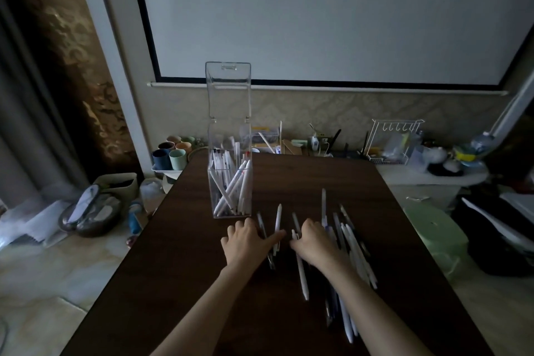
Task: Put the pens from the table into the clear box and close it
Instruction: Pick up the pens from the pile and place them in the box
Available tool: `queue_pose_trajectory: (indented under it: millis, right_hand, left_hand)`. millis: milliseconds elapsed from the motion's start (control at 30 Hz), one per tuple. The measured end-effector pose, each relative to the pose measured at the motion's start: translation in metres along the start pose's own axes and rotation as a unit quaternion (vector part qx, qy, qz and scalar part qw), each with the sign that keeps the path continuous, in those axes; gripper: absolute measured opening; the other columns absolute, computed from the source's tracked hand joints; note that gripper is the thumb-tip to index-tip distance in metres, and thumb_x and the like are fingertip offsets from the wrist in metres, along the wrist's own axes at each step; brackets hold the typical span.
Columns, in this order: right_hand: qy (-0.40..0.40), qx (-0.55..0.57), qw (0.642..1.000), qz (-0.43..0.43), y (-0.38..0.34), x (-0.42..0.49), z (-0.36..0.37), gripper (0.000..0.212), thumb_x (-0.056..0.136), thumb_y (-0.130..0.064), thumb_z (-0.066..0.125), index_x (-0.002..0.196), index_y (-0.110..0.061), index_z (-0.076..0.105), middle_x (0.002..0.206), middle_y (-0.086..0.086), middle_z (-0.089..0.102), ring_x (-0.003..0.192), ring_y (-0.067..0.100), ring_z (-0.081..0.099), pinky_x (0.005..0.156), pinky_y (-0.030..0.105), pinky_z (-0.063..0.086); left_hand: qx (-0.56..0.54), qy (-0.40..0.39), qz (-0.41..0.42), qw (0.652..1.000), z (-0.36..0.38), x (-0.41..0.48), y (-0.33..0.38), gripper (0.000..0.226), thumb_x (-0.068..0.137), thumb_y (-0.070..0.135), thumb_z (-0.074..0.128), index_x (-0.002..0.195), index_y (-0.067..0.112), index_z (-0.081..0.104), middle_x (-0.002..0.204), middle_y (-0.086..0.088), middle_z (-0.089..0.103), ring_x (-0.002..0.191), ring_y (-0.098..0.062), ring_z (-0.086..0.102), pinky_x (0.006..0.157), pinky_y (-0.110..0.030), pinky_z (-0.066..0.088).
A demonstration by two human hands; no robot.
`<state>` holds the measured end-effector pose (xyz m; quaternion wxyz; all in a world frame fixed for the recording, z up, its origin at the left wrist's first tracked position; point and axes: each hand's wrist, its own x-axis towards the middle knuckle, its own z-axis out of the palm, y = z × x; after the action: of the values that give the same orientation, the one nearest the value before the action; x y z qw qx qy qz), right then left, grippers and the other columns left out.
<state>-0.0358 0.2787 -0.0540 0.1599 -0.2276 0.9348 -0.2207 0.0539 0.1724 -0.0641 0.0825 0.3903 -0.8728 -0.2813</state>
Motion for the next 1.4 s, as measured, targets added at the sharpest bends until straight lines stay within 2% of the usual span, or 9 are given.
queue_pose_trajectory:
  millis: [133, 200, 300, 467, 733, 900, 1133, 1267, 1400]
  right_hand:
    - [0.055, -0.007, 0.998, -0.009, 0.000, 0.003, -0.004, 0.030, 0.088, -0.033, 0.057, 0.071, -0.014, 0.043, 0.070, 0.000, 0.047, 0.057, 0.014, 0.045, 0.044, 0.023, 0.027]
    - [0.061, -0.016, 0.998, -0.004, 0.000, 0.003, -0.005, 0.034, 0.089, -0.040, 0.054, 0.070, -0.014, 0.043, 0.062, -0.004, 0.038, 0.053, 0.011, 0.040, 0.045, 0.024, 0.027]
    - [0.045, 0.011, 0.999, -0.007, 0.004, 0.004, -0.004, 0.040, 0.083, -0.049, 0.058, 0.076, -0.013, 0.045, 0.061, -0.004, 0.038, 0.053, 0.011, 0.039, 0.044, 0.025, 0.026]
    - [-0.022, -0.011, 1.000, -0.007, 0.004, 0.003, -0.009, 0.025, 0.079, -0.030, 0.064, 0.071, -0.012, 0.048, 0.061, -0.003, 0.045, 0.054, 0.013, 0.046, 0.045, 0.025, 0.030]
    - [-0.106, 0.136, 0.985, 0.007, -0.002, -0.002, -0.013, 0.024, 0.080, -0.026, 0.067, 0.064, -0.015, 0.053, 0.059, -0.001, 0.046, 0.051, 0.011, 0.043, 0.047, 0.023, 0.033]
    - [-0.109, 0.318, 0.940, -0.052, -0.011, -0.011, -0.021, 0.012, 0.083, -0.021, 0.066, 0.074, -0.013, 0.064, 0.063, 0.001, 0.051, 0.050, 0.009, 0.045, 0.041, 0.020, 0.032]
    - [0.007, 0.494, 0.856, -0.154, -0.072, -0.009, -0.070, 0.006, 0.085, -0.015, 0.063, 0.084, -0.010, 0.065, 0.071, 0.003, 0.060, 0.057, 0.008, 0.058, 0.049, 0.020, 0.049]
    - [0.072, 0.521, 0.819, -0.229, -0.114, 0.006, -0.089, 0.010, 0.086, -0.009, 0.061, 0.077, -0.005, 0.062, 0.065, 0.003, 0.060, 0.049, 0.005, 0.060, 0.047, 0.015, 0.049]
    - [0.132, 0.471, 0.831, -0.263, -0.141, 0.029, -0.093, 0.009, 0.087, -0.010, 0.060, 0.079, -0.011, 0.062, 0.069, -0.001, 0.063, 0.055, 0.004, 0.063, 0.053, 0.017, 0.053]
  left_hand:
    - [0.041, -0.012, 0.001, 0.999, 0.001, 0.000, 0.007, 0.067, 0.073, 0.061, 0.058, 0.118, 0.013, 0.047, 0.127, -0.006, 0.051, 0.124, -0.026, 0.041, 0.100, -0.041, 0.033]
    - [0.045, -0.019, -0.002, 0.999, 0.000, -0.002, 0.005, 0.057, 0.075, 0.054, 0.059, 0.115, 0.015, 0.049, 0.125, -0.004, 0.052, 0.123, -0.024, 0.043, 0.100, -0.040, 0.034]
    - [0.040, -0.028, -0.006, 0.999, -0.003, -0.005, -0.001, 0.048, 0.077, 0.045, 0.060, 0.113, 0.015, 0.051, 0.122, -0.004, 0.053, 0.119, -0.023, 0.046, 0.097, -0.038, 0.038]
    - [0.055, -0.013, -0.013, 0.998, -0.010, -0.011, -0.003, 0.048, 0.080, 0.051, 0.059, 0.105, 0.011, 0.052, 0.112, -0.005, 0.056, 0.103, -0.022, 0.055, 0.078, -0.032, 0.045]
    - [0.038, -0.115, -0.026, 0.992, -0.028, -0.005, -0.011, 0.032, 0.083, 0.040, 0.060, 0.097, 0.013, 0.052, 0.089, 0.000, 0.054, 0.080, -0.016, 0.054, 0.061, -0.027, 0.041]
    - [-0.205, -0.123, -0.025, 0.971, -0.043, -0.010, -0.027, 0.029, 0.089, 0.031, 0.056, 0.074, 0.008, 0.065, 0.063, -0.004, 0.054, 0.052, -0.013, 0.049, 0.049, -0.025, 0.040]
    - [-0.391, -0.003, 0.128, 0.911, -0.123, -0.006, -0.009, 0.022, 0.091, 0.020, 0.051, 0.093, 0.002, 0.064, 0.074, -0.001, 0.063, 0.059, -0.005, 0.056, 0.057, -0.016, 0.042]
    - [-0.371, 0.133, 0.186, 0.900, -0.161, 0.034, 0.013, 0.020, 0.088, 0.012, 0.057, 0.072, 0.000, 0.060, 0.059, -0.001, 0.054, 0.043, 0.003, 0.048, 0.046, -0.010, 0.038]
    - [-0.359, 0.178, 0.174, 0.899, -0.168, 0.076, 0.019, 0.021, 0.083, 0.017, 0.064, 0.062, 0.014, 0.063, 0.057, -0.003, 0.059, 0.055, -0.012, 0.052, 0.056, -0.028, 0.041]
